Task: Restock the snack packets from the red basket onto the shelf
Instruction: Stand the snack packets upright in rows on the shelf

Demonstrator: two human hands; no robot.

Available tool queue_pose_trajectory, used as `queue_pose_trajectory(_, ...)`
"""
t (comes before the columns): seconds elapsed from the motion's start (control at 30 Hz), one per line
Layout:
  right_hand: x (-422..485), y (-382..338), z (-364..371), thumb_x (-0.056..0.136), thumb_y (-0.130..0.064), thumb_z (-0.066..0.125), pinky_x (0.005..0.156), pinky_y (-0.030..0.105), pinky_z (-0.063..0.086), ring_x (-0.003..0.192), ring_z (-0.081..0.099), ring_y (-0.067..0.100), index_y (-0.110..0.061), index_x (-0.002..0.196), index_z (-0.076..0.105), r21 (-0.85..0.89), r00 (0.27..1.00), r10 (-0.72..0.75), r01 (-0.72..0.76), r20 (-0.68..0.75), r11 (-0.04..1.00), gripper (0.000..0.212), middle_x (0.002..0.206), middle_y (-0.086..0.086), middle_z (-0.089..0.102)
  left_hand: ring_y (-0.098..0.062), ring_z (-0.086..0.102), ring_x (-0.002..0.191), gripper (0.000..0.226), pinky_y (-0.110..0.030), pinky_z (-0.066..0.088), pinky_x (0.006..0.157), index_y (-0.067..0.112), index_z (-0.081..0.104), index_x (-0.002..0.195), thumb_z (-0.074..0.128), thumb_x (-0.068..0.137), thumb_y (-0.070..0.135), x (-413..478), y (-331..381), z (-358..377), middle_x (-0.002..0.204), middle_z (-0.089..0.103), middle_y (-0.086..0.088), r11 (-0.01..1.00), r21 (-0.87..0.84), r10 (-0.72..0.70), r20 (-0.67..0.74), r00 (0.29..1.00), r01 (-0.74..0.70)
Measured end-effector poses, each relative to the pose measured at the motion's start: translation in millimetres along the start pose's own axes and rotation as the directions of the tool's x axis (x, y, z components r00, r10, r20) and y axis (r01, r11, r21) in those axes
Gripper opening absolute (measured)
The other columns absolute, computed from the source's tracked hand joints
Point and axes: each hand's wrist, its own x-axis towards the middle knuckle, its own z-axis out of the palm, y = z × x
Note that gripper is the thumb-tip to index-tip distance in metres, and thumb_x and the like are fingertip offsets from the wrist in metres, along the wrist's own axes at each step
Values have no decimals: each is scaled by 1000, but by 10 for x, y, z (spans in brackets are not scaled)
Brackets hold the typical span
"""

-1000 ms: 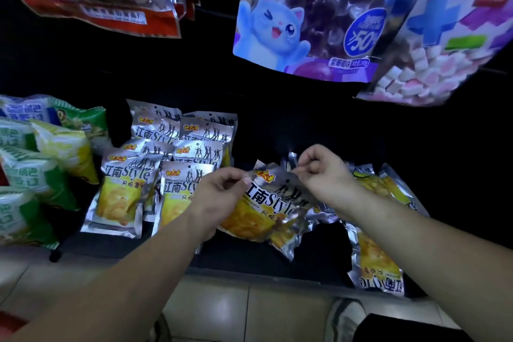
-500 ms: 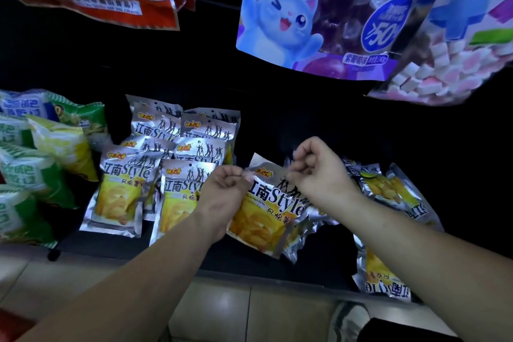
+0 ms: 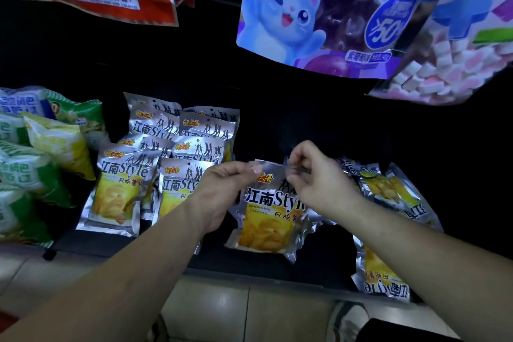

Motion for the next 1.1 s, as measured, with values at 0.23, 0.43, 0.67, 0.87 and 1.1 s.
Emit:
queue_pose_trajectory(0.23,34,9,-56,90,3,62,70,41,56,77,64,14,-37,92,45,37,999,43,-44,14,998,43,80,-1,71,-29,70,98,28,-40,49,97,3,69,92,79,88,28,10,35,7,100,74,-16,999,1,-34,50,998,34)
queue_pose_trajectory(0.43,35,131,-77,90,-18,77,89,37,58,102,67,6,-40,109,46,75,990,31,-20,-139,997,42,111,-14,65,-26,55,73,33,-39,51,71,1,59,80,78,90,27,23,7,-19,79,57,-15,997,67,-46,26,999,44)
queue_pose_trajectory(0.67,-86,-105,-59,82,-23,87,93,35,49,123,60,20,-37,160,15,578,907,410,-385,93,720,107,137,-4,59,-30,68,96,19,-45,54,79,8,65,90,79,89,21,-293,467,-16,94,76,-9,997,74,-5,-47,999,8)
queue_pose_trajectory(0.87,-266,-489,-76,90,-12,78,62,13,45,80,59,-3,-26,158,33,582,931,364,-287,-16,761,82,98,-15,61,-24,59,71,12,-39,47,71,17,71,79,81,86,19,-786,884,-99,78,71,-4,999,-10,37,-126,991,-39)
queue_pose_trajectory(1.1,-469,-405,-489,95,-13,71,53,24,47,61,61,16,-28,157,33,416,917,332,-220,-221,883,74,79,19,62,-24,72,90,38,-33,60,64,13,58,112,81,85,25,-1109,987,-288,110,72,-22,997,69,48,-185,982,-36)
